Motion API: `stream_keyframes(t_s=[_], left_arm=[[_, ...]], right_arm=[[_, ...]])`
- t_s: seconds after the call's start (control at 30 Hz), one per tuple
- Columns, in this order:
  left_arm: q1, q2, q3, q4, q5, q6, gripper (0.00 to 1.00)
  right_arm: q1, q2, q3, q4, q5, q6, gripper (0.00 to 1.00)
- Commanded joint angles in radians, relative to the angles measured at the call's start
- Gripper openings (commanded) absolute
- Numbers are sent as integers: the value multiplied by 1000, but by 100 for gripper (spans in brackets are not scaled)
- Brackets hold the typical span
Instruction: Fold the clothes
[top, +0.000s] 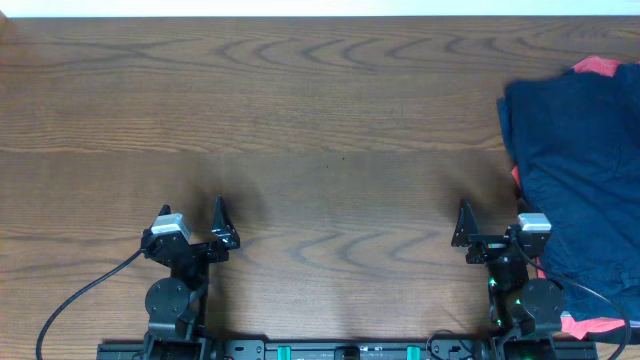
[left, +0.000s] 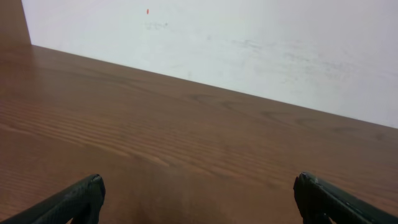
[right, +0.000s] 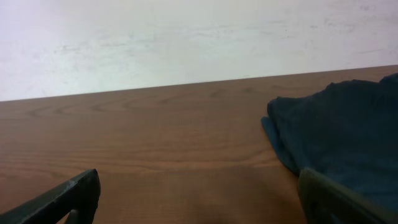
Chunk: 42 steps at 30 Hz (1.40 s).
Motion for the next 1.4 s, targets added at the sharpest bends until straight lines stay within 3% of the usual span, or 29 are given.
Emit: stream_keyframes(t_s=[0.0, 0.53, 0.8, 1.1, 1.37], left_arm=[[7, -7, -21, -35, -23, 13, 98], [7, -3, -21, -36, -16, 9, 98], [7, 63, 0, -38, 83, -59, 98], [7, 232, 160, -62, 127, -58, 98], [7, 517, 408, -303, 127, -54, 98]], right_arm=[[-7, -1, -3, -2, -4, -14, 99], [-7, 0, -3, -2, -21, -13, 99], [-7, 6, 3, -8, -68, 118, 99], [-7, 84, 140, -209, -72, 110, 99], [-7, 375, 369, -345, -8, 109, 99]])
